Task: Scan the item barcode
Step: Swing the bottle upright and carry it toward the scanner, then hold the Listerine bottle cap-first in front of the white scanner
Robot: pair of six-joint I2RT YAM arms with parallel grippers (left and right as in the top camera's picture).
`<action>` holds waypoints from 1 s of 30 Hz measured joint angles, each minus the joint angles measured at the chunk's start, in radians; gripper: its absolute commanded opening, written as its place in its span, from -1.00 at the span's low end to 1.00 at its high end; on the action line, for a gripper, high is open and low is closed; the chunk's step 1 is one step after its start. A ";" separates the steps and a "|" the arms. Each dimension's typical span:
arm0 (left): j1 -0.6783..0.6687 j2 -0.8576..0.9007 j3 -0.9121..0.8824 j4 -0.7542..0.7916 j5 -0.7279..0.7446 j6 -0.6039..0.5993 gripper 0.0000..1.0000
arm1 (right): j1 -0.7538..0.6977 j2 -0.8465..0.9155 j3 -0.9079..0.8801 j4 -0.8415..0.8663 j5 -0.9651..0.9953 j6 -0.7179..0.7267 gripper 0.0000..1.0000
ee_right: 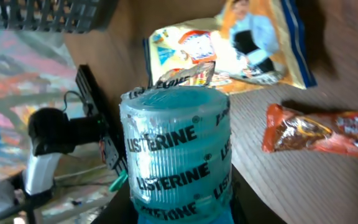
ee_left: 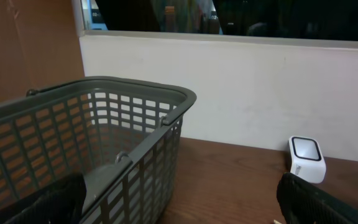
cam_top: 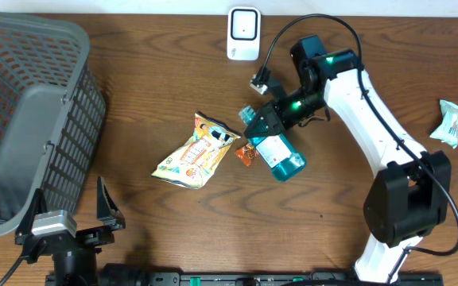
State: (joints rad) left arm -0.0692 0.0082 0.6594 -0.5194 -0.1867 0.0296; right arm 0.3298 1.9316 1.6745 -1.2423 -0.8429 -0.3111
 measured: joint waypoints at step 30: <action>0.000 0.001 -0.001 -0.005 0.000 0.000 0.96 | 0.288 0.260 0.017 1.572 1.442 -0.629 -0.79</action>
State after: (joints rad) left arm -0.0692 0.0090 0.6586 -0.5247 -0.1867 0.0296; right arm 0.6178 2.1914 1.6913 0.3294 0.5987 -0.9401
